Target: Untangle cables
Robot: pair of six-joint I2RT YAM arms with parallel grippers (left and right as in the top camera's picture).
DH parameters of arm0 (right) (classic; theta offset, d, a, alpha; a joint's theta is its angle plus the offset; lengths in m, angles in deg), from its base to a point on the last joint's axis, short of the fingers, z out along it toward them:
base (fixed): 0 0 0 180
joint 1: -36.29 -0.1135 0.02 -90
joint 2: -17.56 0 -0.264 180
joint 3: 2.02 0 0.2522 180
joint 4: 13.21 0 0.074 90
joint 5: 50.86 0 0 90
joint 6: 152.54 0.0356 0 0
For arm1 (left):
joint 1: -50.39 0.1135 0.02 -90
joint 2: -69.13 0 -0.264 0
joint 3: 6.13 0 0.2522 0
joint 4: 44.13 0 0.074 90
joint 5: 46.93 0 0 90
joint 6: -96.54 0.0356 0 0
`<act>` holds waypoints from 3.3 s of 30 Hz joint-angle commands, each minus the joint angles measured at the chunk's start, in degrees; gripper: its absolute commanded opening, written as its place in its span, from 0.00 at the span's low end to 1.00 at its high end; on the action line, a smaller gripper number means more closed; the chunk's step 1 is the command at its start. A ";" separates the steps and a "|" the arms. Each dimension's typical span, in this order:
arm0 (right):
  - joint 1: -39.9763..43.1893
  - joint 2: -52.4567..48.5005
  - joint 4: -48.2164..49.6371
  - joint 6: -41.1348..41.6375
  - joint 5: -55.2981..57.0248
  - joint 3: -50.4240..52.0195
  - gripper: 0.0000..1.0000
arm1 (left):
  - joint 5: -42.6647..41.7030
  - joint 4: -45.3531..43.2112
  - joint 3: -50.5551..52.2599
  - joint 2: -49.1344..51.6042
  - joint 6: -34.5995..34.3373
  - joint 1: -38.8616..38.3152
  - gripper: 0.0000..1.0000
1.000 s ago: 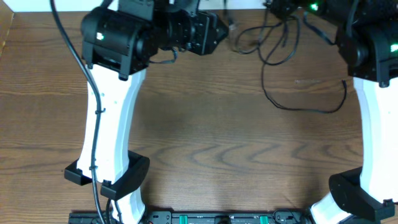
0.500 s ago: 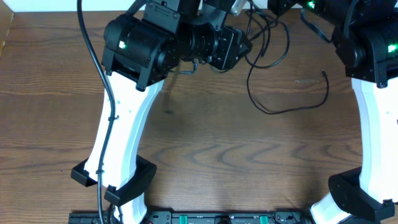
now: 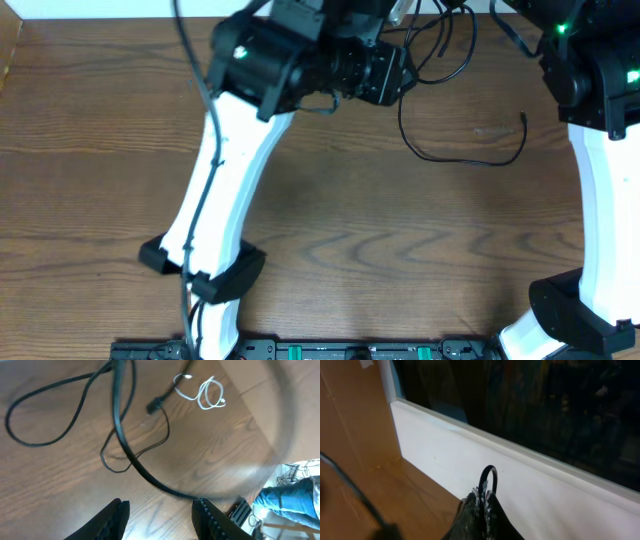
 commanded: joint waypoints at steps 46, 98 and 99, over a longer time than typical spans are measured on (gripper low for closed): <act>8.28 -0.22 -5.27 -5.44 5.22 -0.72 0.01 | 8.52 -6.47 6.23 -4.83 -12.57 15.50 0.08; -3.93 -21.88 -31.87 -21.40 -12.28 -0.63 0.74 | -6.54 3.82 2.45 -14.12 11.30 17.46 0.07; -3.93 -21.97 -31.89 -21.40 -12.11 -0.63 0.76 | -5.44 5.66 2.45 -14.12 13.51 16.85 0.07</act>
